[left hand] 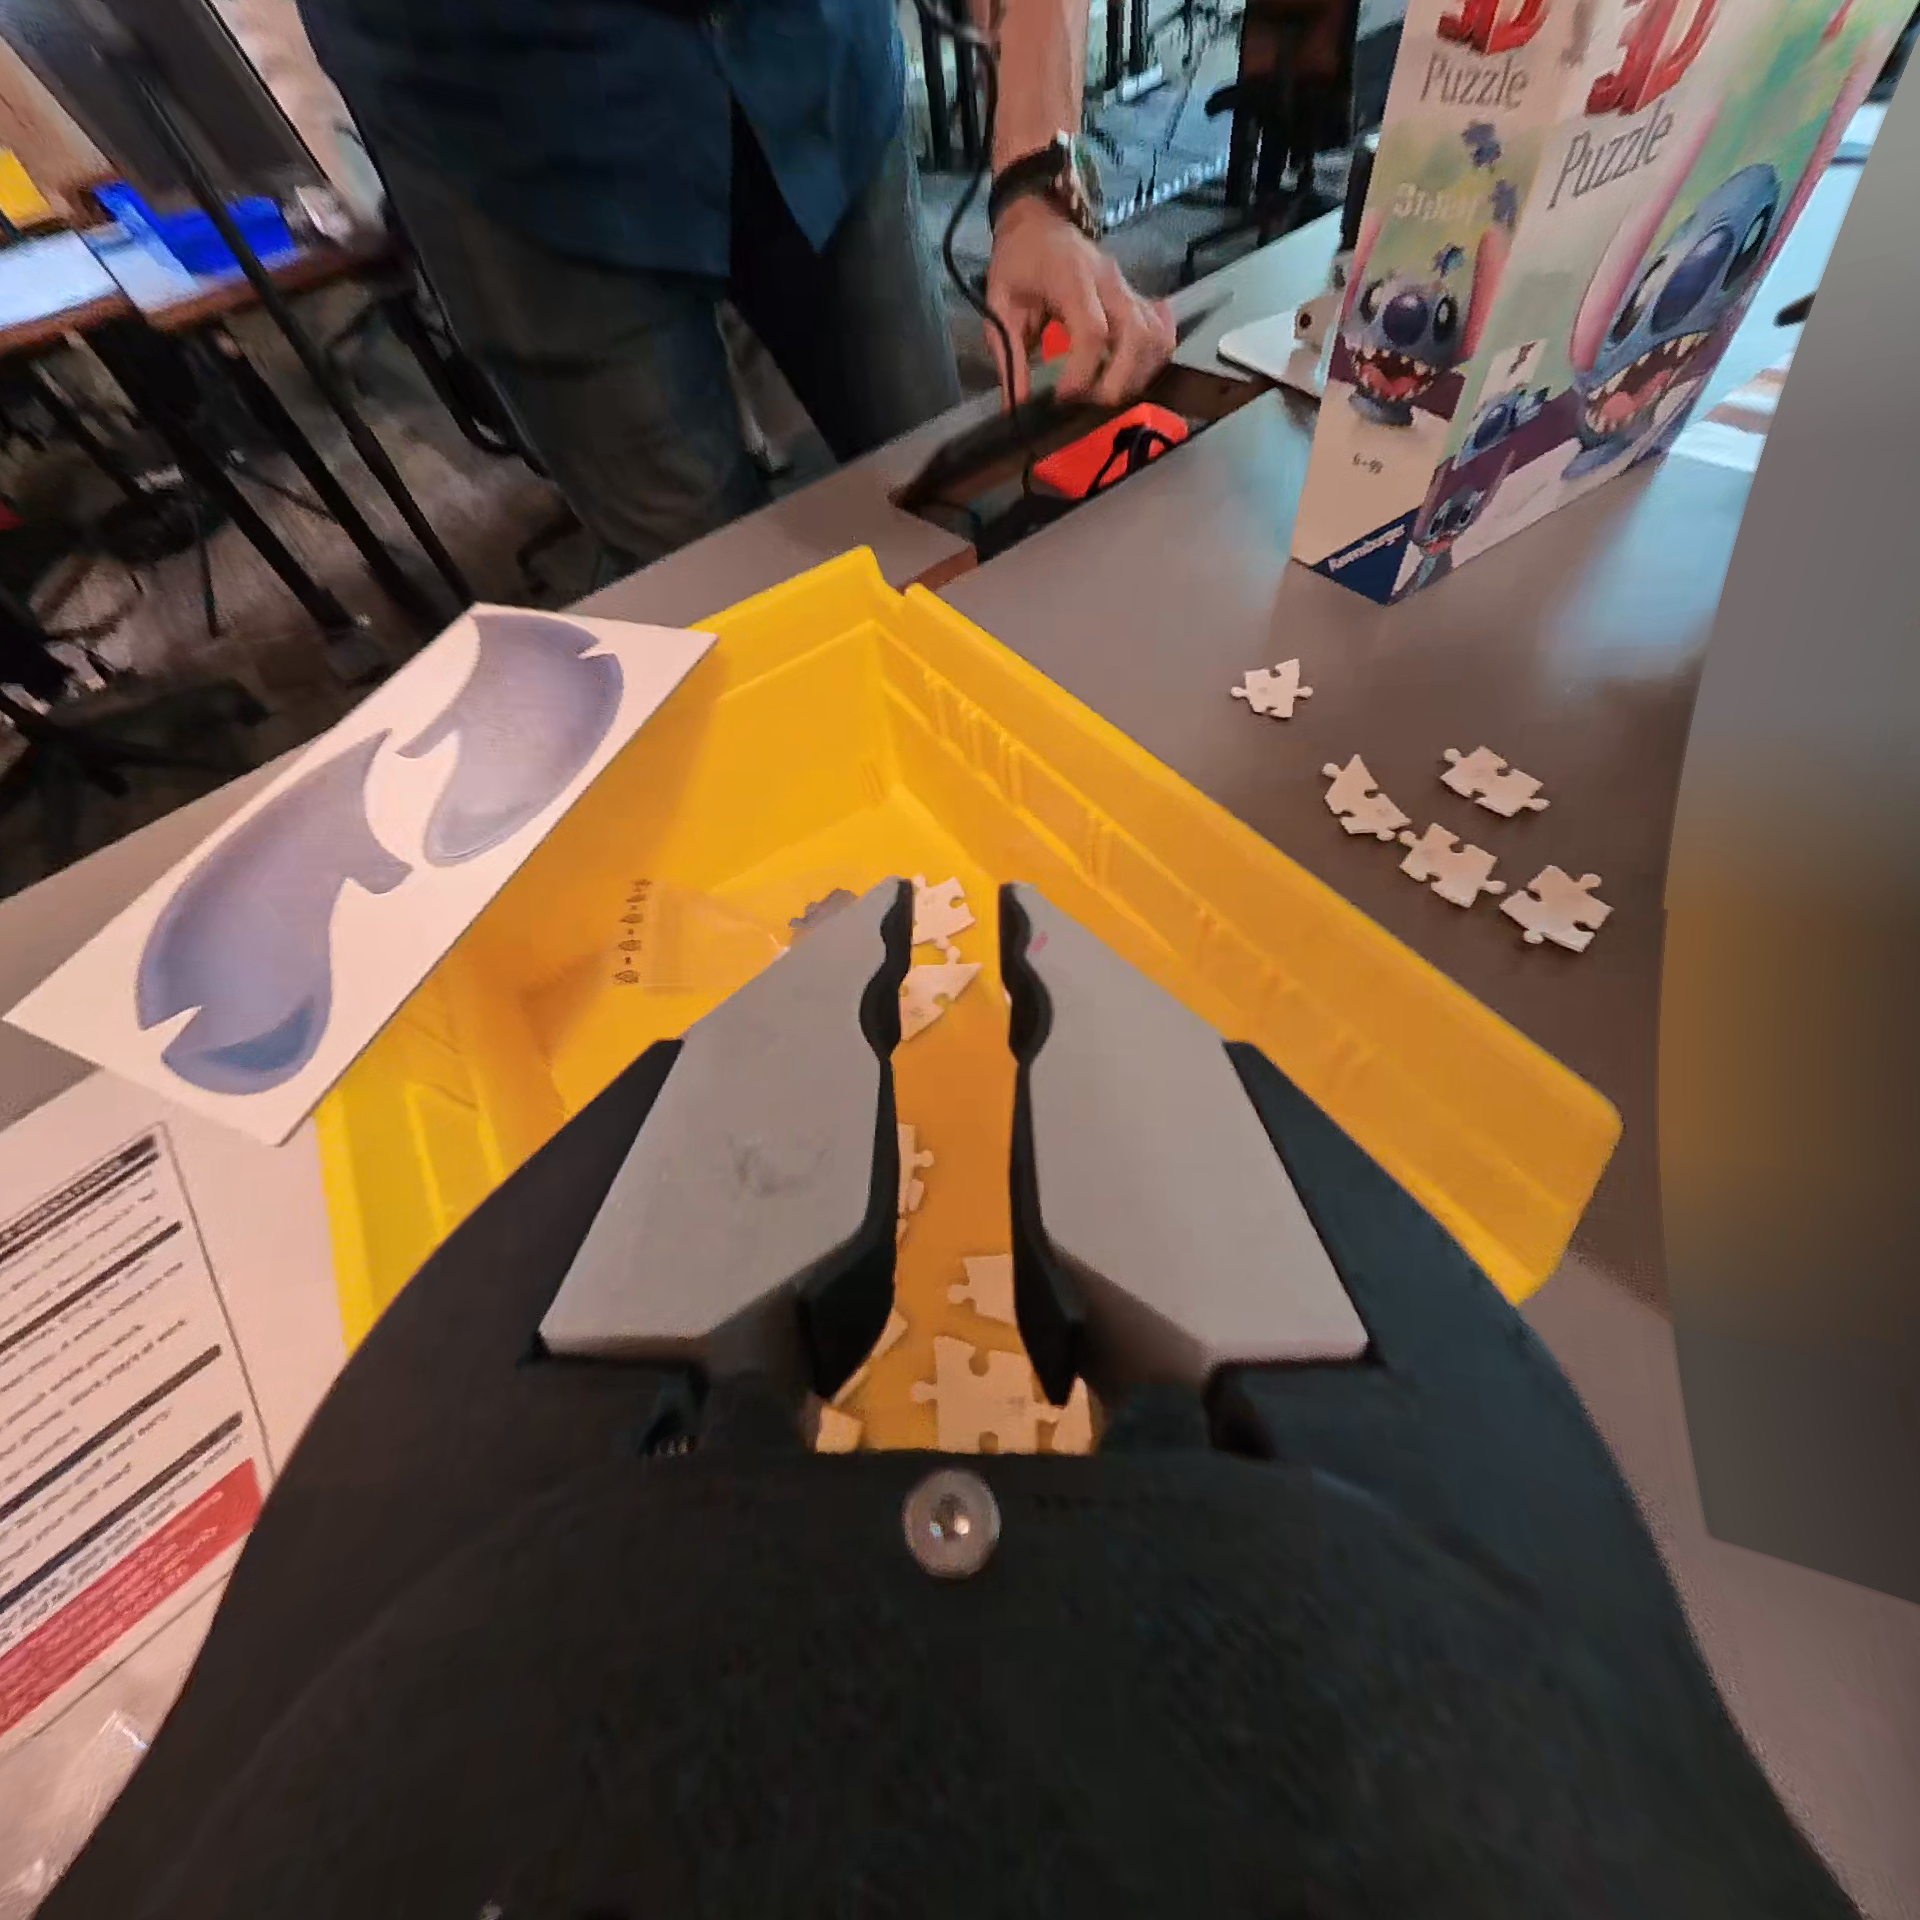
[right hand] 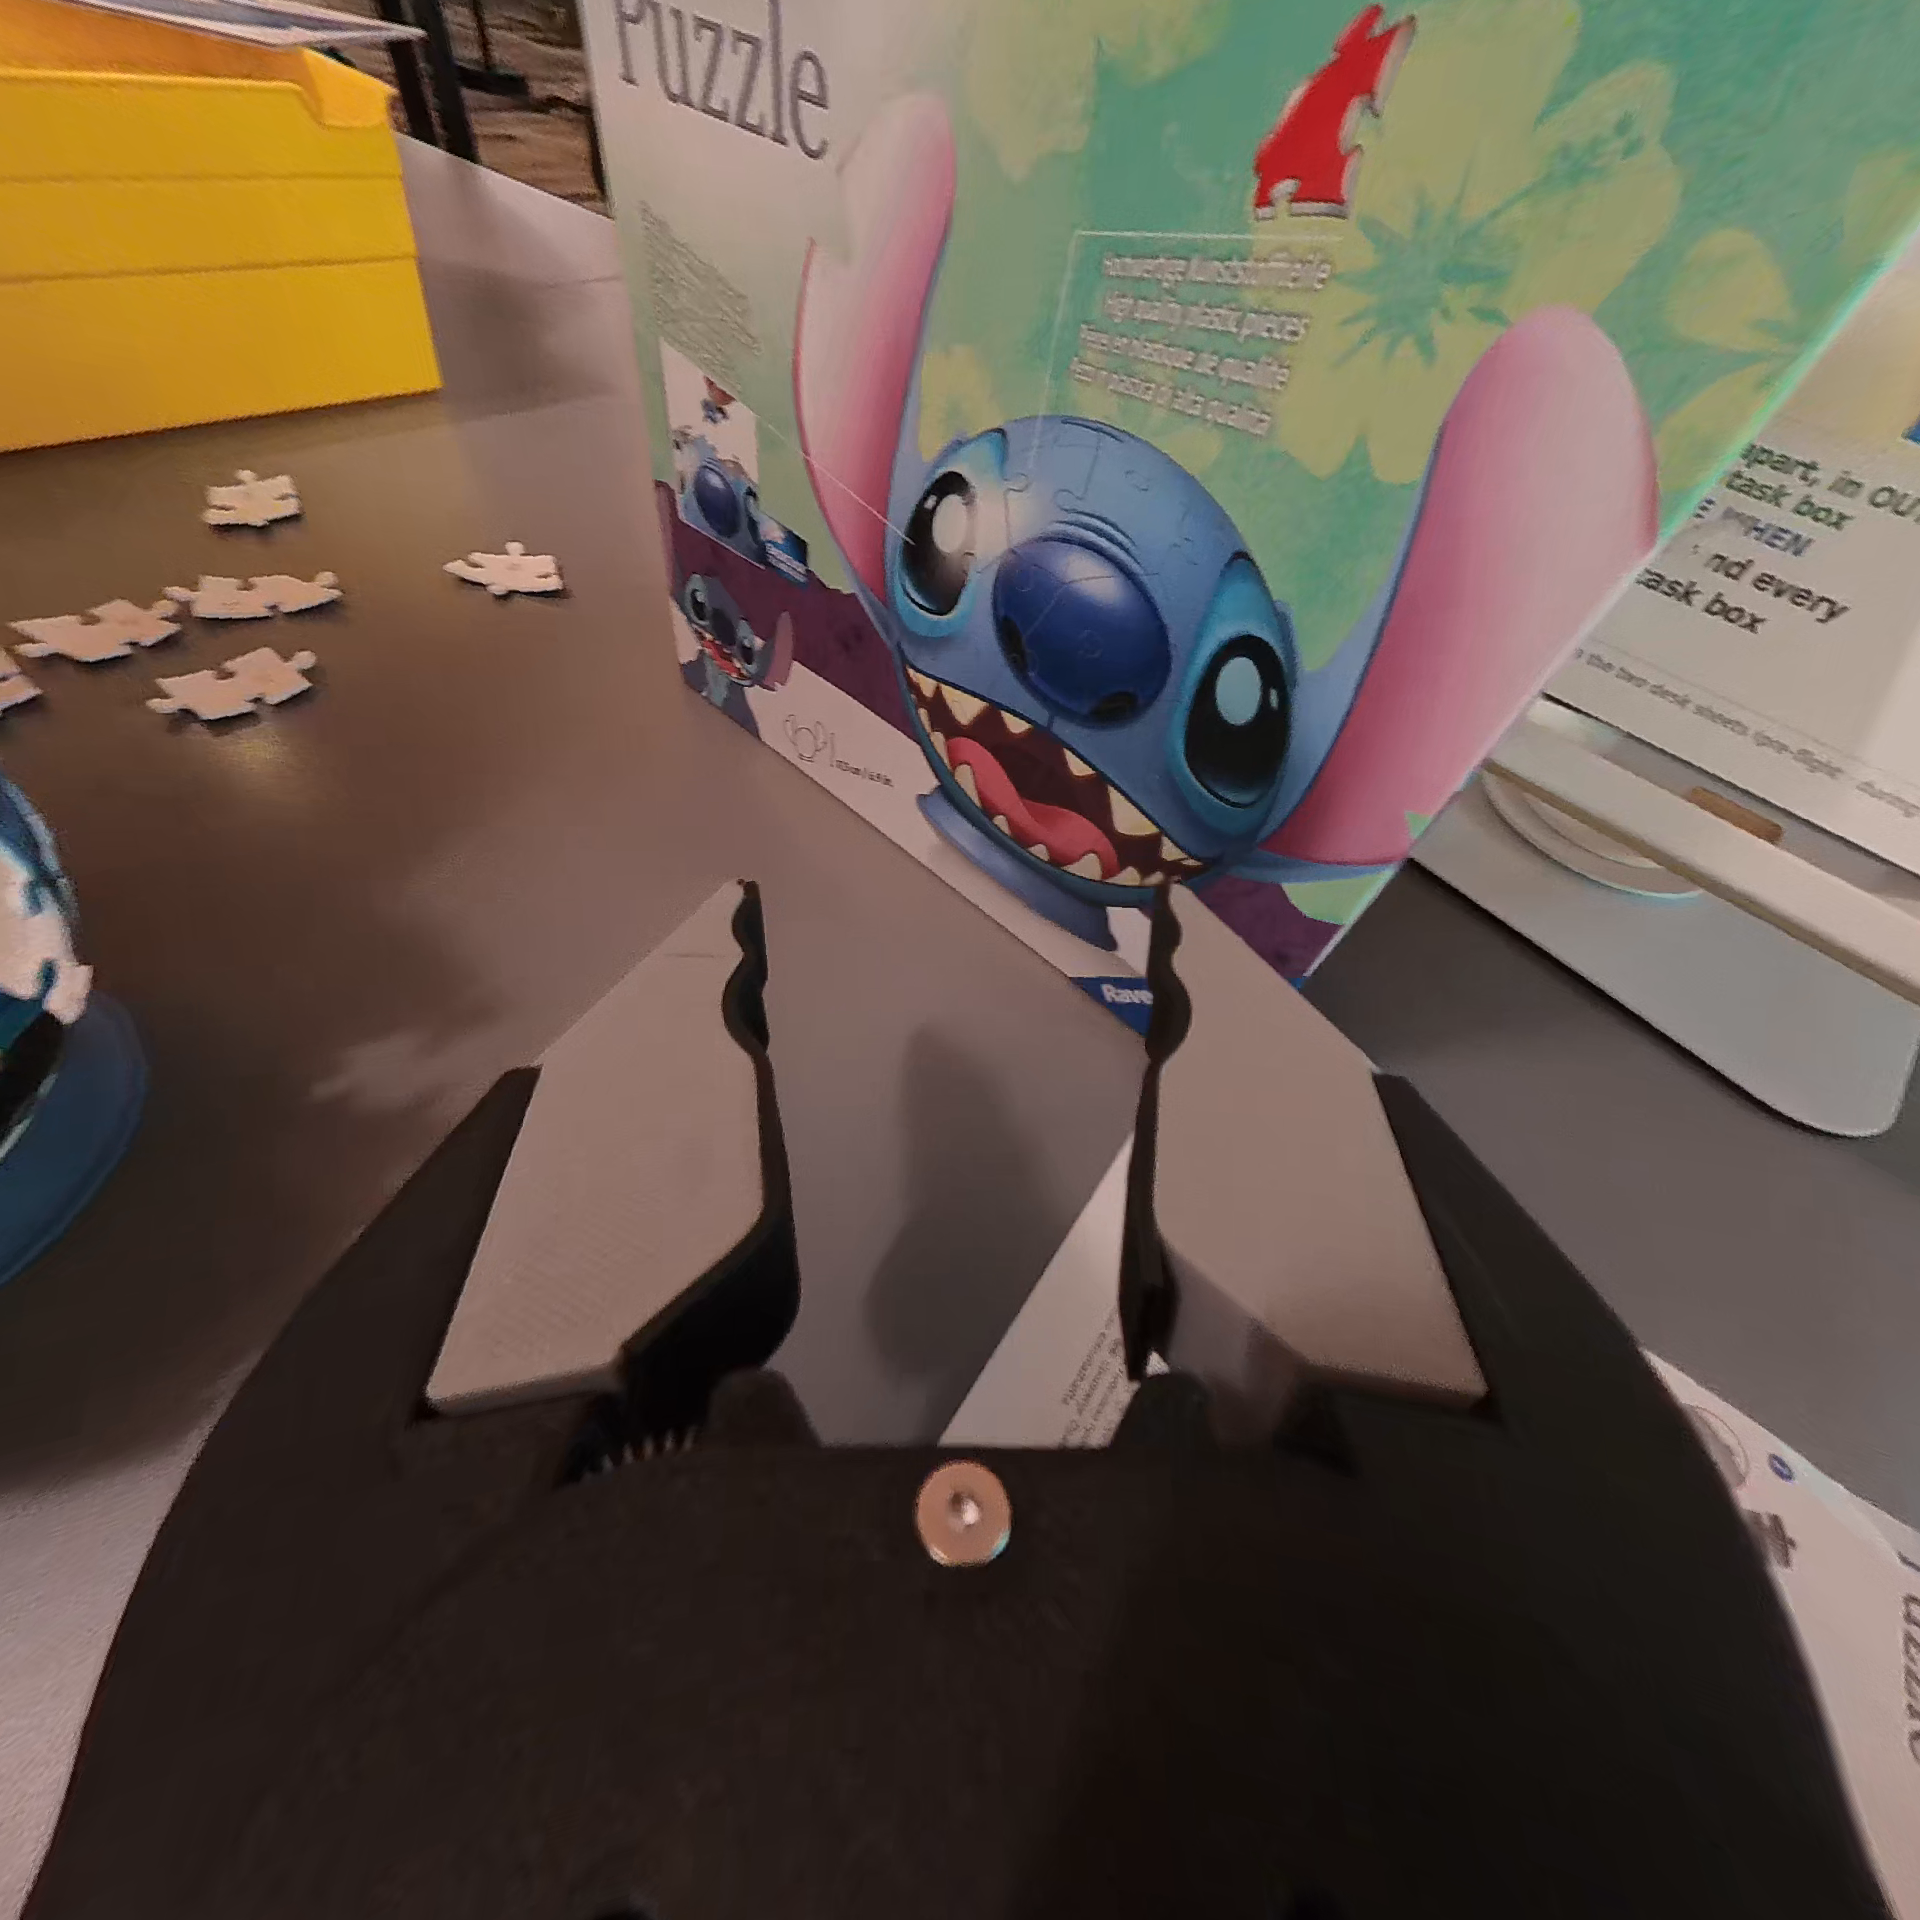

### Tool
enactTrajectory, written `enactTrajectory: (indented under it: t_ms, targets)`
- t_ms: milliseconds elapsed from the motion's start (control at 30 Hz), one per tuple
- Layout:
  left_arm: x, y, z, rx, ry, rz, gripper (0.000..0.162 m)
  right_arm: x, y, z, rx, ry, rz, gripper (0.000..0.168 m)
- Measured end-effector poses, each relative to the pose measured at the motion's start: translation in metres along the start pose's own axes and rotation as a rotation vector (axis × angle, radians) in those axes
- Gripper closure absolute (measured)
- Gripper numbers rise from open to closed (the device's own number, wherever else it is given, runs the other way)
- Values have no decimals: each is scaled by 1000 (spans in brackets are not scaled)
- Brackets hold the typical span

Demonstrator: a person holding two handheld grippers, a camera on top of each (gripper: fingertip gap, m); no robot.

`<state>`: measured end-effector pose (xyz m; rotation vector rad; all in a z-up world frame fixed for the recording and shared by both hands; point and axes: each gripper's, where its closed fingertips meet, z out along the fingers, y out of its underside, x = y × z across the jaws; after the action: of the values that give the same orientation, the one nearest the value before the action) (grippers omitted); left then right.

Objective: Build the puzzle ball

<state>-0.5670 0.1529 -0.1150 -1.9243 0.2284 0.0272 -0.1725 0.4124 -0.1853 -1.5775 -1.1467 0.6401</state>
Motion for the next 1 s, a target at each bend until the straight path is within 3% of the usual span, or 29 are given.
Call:
enactTrajectory:
  t_ms: [167,267,367,500,700,867,1000]
  targets:
    - [-16,12,-9,49,-52,-22,148,8,2,0,-10,43,9,96]
    - [-24,13,-14,27,-86,-93,138,8,5,1,-28,44,7,97]
    - [-20,8,-17,62,-54,-149,147,7,6,3,-40,43,-7,97]
    - [-27,19,-11,7,-109,-113,147,7,6,3,-40,46,-12,97]
    - [-9,14,-11,29,38,-275,145,8,4,1,-21,39,6,96]
    - [-16,20,-10,6,15,-270,145,8,5,2,-29,37,13,95]
    - [-9,40,-1,-108,41,-240,146,9,5,2,-29,38,17,96]
